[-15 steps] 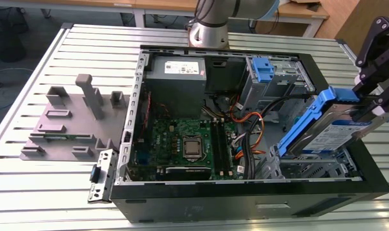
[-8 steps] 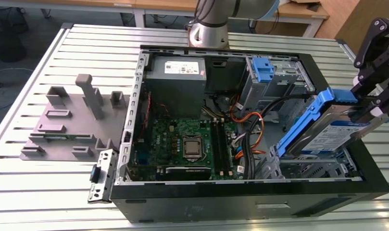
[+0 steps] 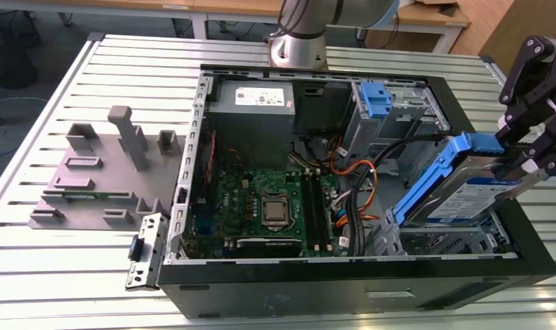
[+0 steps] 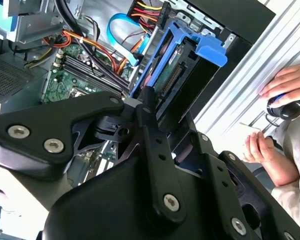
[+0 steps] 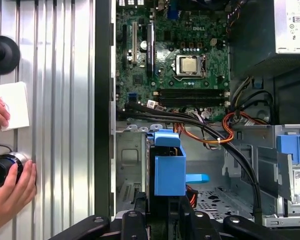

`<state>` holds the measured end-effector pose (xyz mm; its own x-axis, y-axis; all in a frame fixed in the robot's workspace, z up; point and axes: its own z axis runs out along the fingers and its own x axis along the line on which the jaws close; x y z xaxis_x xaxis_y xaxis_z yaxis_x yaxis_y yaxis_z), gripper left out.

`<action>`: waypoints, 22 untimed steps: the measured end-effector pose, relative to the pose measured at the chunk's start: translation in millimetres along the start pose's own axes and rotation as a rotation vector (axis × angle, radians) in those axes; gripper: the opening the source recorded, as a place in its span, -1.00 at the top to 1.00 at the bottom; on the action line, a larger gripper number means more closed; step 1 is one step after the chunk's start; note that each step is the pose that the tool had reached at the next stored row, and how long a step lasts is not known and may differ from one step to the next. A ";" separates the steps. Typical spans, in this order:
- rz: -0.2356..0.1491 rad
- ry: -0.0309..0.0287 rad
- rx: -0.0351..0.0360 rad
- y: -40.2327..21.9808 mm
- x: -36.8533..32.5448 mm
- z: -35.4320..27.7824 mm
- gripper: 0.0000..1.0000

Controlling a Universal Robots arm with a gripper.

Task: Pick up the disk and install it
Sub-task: 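Insert the disk into the insertion slot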

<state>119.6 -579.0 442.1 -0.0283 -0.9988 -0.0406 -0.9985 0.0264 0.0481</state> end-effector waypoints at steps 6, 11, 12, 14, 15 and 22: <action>0.000 0.0001 0.0000 -0.5 0.4 10.0 0.30; 0.000 0.0001 0.0000 -0.9 0.8 19.1 0.30; 0.000 0.0001 0.0000 -1.0 0.8 20.8 0.30; 0.000 0.0000 0.0000 -1.2 1.0 24.5 0.30; 0.000 0.0000 0.0000 -1.3 1.1 26.4 0.30; 0.000 0.0002 0.0000 -1.4 1.2 29.6 0.30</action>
<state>119.6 -579.0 412.5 -0.0284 -0.9988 -0.0404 -0.9985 0.0264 0.0481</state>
